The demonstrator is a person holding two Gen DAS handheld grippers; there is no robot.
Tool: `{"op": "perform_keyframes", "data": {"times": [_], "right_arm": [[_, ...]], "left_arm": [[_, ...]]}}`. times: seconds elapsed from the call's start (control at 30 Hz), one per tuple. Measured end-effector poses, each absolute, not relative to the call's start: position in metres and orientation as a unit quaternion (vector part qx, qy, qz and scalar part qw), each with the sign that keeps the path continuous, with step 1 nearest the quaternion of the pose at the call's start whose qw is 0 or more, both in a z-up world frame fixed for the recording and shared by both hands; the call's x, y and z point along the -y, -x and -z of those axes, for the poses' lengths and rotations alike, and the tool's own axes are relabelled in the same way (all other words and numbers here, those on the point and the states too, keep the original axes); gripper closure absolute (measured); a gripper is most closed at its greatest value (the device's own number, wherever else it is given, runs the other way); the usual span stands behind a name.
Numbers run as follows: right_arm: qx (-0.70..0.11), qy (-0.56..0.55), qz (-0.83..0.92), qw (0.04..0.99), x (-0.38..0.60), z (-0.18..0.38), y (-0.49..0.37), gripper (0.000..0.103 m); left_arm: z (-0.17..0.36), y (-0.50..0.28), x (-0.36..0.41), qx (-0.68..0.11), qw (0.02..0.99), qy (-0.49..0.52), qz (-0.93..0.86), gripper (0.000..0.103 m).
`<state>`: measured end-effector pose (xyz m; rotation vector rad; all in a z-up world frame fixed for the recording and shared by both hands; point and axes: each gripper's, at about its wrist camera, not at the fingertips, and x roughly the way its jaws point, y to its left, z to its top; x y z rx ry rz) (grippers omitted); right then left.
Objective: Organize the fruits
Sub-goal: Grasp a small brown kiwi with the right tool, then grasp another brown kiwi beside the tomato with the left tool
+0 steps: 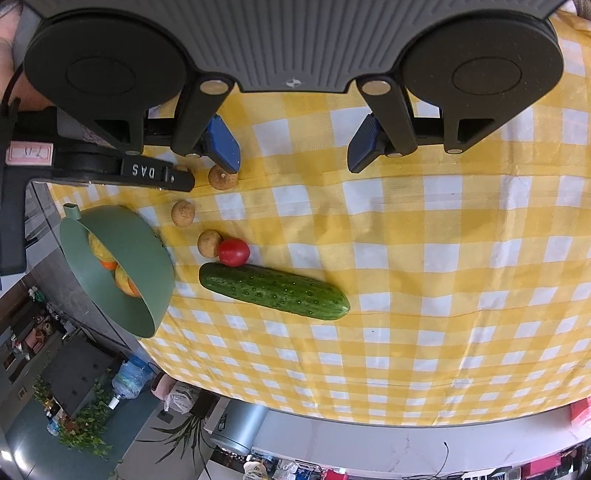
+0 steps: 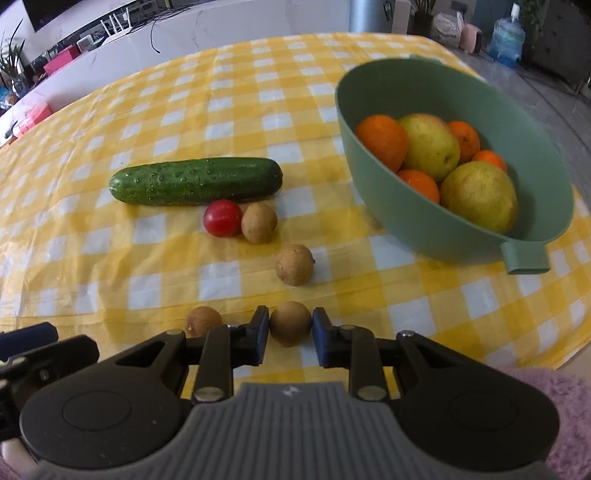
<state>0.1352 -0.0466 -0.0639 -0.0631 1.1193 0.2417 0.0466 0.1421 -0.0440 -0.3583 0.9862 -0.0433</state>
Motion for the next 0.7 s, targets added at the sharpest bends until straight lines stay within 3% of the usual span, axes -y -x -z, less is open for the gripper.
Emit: {"op": "perform_keyframes", "data": {"times": [0.4, 0.7], "right_arm": [[-0.520, 0.050, -0.121, 0.844, 0.040, 0.066, -0.133, 0.081], [-0.504, -0.038, -0.139, 0.851, 0.065, 0.059, -0.135, 0.081]], "left_arm": [[0.041, -0.043, -0.121, -0.444, 0.883, 0.121, 0.095, 0.025], [0.052, -0.035, -0.090, -0.372, 0.911, 0.037, 0.172, 0.025]]}}
